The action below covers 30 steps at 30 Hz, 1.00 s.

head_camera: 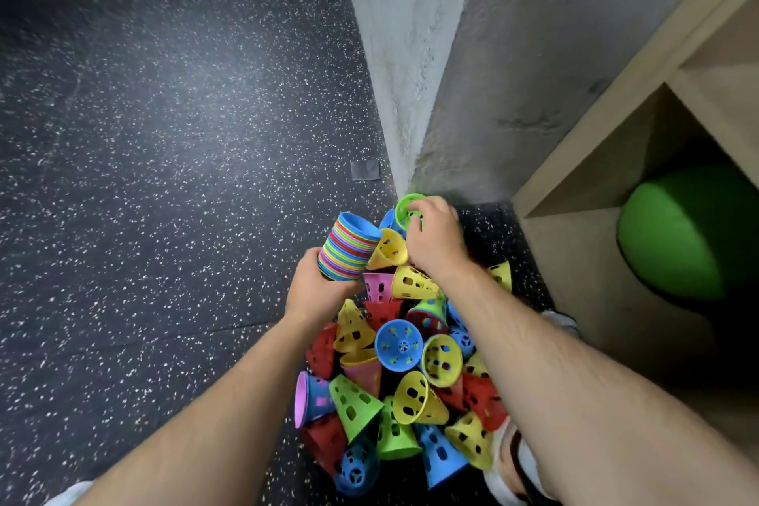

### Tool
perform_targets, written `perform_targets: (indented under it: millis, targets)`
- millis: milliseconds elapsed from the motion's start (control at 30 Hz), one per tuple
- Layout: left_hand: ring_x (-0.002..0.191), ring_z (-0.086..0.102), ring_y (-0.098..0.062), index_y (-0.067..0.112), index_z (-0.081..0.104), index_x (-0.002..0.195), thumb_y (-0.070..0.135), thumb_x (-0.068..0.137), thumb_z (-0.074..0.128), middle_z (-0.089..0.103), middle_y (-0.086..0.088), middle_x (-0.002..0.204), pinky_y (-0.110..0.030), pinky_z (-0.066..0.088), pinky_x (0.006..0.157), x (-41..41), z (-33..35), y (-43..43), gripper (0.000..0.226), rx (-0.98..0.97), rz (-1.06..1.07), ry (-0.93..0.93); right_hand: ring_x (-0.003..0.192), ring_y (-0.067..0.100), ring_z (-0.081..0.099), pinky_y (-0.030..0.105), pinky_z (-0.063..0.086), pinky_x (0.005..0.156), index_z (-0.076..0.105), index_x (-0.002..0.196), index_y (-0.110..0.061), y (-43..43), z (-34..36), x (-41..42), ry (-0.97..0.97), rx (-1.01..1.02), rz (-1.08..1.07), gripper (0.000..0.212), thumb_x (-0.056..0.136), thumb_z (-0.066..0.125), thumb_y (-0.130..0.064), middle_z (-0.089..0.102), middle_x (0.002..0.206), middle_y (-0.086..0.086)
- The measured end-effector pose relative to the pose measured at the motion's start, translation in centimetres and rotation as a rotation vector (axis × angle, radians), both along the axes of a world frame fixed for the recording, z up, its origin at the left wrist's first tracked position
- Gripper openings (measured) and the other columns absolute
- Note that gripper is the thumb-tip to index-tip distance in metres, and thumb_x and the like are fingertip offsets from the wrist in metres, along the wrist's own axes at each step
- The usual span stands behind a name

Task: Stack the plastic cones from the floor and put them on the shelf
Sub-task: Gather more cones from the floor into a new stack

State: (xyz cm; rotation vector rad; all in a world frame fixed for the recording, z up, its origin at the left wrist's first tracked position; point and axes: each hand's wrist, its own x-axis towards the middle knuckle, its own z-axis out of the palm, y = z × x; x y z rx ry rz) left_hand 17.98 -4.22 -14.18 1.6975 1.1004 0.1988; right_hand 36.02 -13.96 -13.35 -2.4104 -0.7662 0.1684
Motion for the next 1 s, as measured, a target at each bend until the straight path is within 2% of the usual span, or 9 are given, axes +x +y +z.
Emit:
perform_targets:
  millis: [100,167,333,500,633,700,800,900,1000]
  targets:
    - [0.08,0.071,-0.017,0.027,0.056,0.101,0.019,0.064,0.09,0.071,0.004,0.088,-0.035,0.057,0.07,1.5,-0.1,-0.4,0.052,-0.002,-0.044,-0.023,0.127,0.032,0.041,0.039,0.035,0.109,0.066,0.121,-0.019,-0.6,-0.2,2.2,0.016,-0.204,-0.037,0.035,0.092,0.048,-0.014,0.049,0.141,0.009]
    - [0.075,0.068,-0.014,0.03,0.054,0.097,0.02,0.062,0.093,0.069,0.006,0.086,-0.029,0.053,0.064,2.4,0.0,-0.7,0.053,-0.02,-0.063,-0.046,0.135,0.03,0.033,0.041,0.03,0.113,0.064,0.126,-0.026,-0.6,-0.3,3.2,0.059,-0.313,0.002,0.039,0.091,0.047,-0.017,0.039,0.152,0.001]
    - [0.07,0.062,-0.003,0.031,0.052,0.094,0.018,0.066,0.092,0.068,0.007,0.088,-0.019,0.048,0.061,3.5,-0.1,-0.9,0.051,-0.029,-0.092,-0.051,0.141,0.026,0.027,0.038,0.025,0.114,0.053,0.139,-0.022,-0.3,-1.2,3.9,0.088,-0.424,0.059,0.051,0.088,0.05,-0.013,0.039,0.153,-0.003]
    - [0.074,0.067,-0.013,0.03,0.052,0.096,0.014,0.066,0.089,0.07,0.0,0.09,-0.028,0.054,0.064,3.8,-1.1,-0.6,0.051,-0.045,-0.064,-0.035,0.127,0.03,0.043,0.036,0.034,0.109,0.055,0.135,-0.008,-1.5,-1.8,4.1,-0.039,-0.182,0.046,0.06,0.077,0.05,0.01,0.054,0.136,0.009]
    - [0.077,0.069,-0.017,0.03,0.053,0.096,0.012,0.066,0.087,0.07,0.0,0.089,-0.033,0.057,0.067,3.8,-1.2,-0.5,0.049,-0.04,-0.063,-0.043,0.105,0.035,0.053,0.033,0.036,0.096,0.067,0.114,-0.004,-2.7,-1.7,4.7,-0.19,-0.017,0.032,0.026,0.089,0.057,-0.003,0.063,0.11,0.016]
    - [0.072,0.066,-0.014,0.031,0.052,0.094,0.011,0.067,0.086,0.07,0.0,0.088,-0.029,0.054,0.063,3.8,-0.9,-0.6,0.047,-0.039,-0.067,-0.044,0.096,0.032,0.055,0.026,0.036,0.089,0.071,0.105,-0.005,-3.1,-1.3,4.8,-0.217,0.107,0.007,0.019,0.092,0.058,-0.009,0.062,0.101,0.016]
    - [0.07,0.064,-0.009,0.029,0.053,0.097,0.01,0.069,0.086,0.069,0.002,0.088,-0.023,0.052,0.06,3.7,-0.9,-0.6,0.048,-0.049,-0.066,-0.043,0.097,0.024,0.057,0.017,0.037,0.089,0.071,0.104,-0.007,-3.2,0.0,4.7,-0.141,0.263,-0.023,0.017,0.095,0.057,-0.01,0.06,0.106,0.013]
    - [0.077,0.07,-0.016,0.029,0.053,0.099,0.012,0.066,0.088,0.07,0.001,0.09,-0.033,0.058,0.067,3.6,-1.0,-0.5,0.05,-0.05,-0.056,-0.029,0.103,0.02,0.057,0.019,0.039,0.095,0.07,0.104,-0.005,-2.7,1.1,4.4,-0.148,0.32,0.0,0.017,0.095,0.057,-0.01,0.064,0.111,0.012]
    - [0.078,0.072,-0.02,0.03,0.054,0.097,0.015,0.065,0.087,0.071,-0.001,0.089,-0.041,0.061,0.071,3.8,-1.0,-0.4,0.049,-0.039,-0.054,-0.016,0.103,0.013,0.057,0.01,0.038,0.095,0.071,0.109,-0.004,-2.5,1.6,3.3,-0.083,0.371,0.067,0.02,0.095,0.057,-0.009,0.067,0.114,0.011]
